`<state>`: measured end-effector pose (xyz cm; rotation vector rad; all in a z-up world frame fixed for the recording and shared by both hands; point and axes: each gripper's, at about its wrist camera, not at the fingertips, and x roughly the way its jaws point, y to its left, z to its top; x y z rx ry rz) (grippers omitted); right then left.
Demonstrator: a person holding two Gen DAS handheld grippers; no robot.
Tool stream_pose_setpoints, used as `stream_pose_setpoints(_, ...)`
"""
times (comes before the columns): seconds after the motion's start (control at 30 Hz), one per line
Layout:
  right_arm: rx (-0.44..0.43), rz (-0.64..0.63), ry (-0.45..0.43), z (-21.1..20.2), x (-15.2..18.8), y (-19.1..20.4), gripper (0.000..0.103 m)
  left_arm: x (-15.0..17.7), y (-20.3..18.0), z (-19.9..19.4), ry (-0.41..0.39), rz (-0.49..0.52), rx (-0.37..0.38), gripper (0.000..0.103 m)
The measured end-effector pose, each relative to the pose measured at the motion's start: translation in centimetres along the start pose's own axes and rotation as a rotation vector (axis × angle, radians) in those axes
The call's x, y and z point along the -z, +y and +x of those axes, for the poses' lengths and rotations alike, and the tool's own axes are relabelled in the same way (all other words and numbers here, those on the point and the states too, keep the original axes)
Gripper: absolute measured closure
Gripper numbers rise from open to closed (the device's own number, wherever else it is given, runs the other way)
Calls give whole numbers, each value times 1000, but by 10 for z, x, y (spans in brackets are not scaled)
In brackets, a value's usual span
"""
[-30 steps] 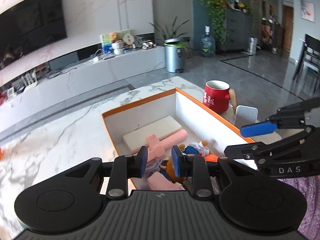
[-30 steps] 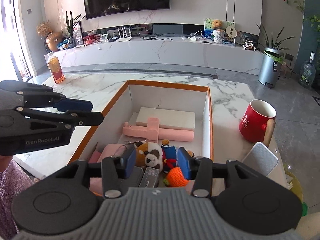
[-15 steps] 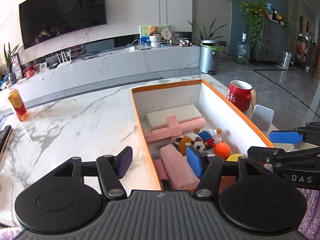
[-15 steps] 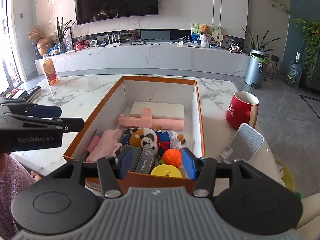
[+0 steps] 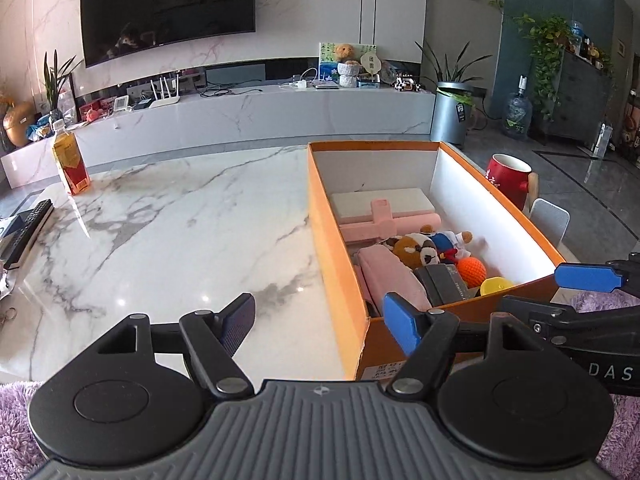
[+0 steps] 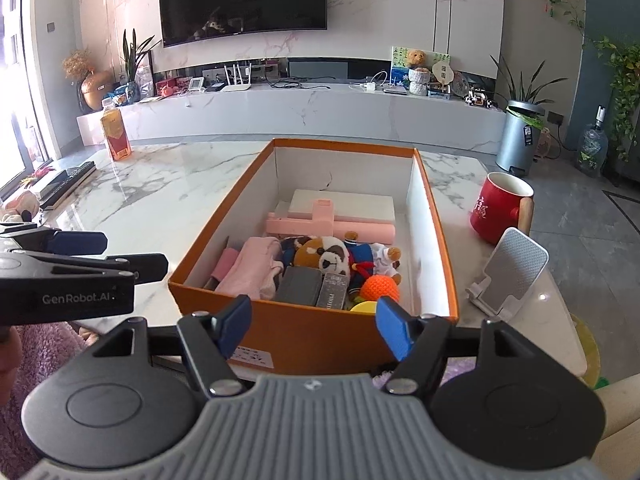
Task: Organize objects
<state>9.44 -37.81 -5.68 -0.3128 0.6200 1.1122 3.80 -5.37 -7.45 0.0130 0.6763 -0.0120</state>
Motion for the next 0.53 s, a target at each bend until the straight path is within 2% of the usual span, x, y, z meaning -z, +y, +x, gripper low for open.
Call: stream_pose_setpoints(0.53,31,-27,-9,-6,2,16,32,5,2,-12,-10,-4,29,20)
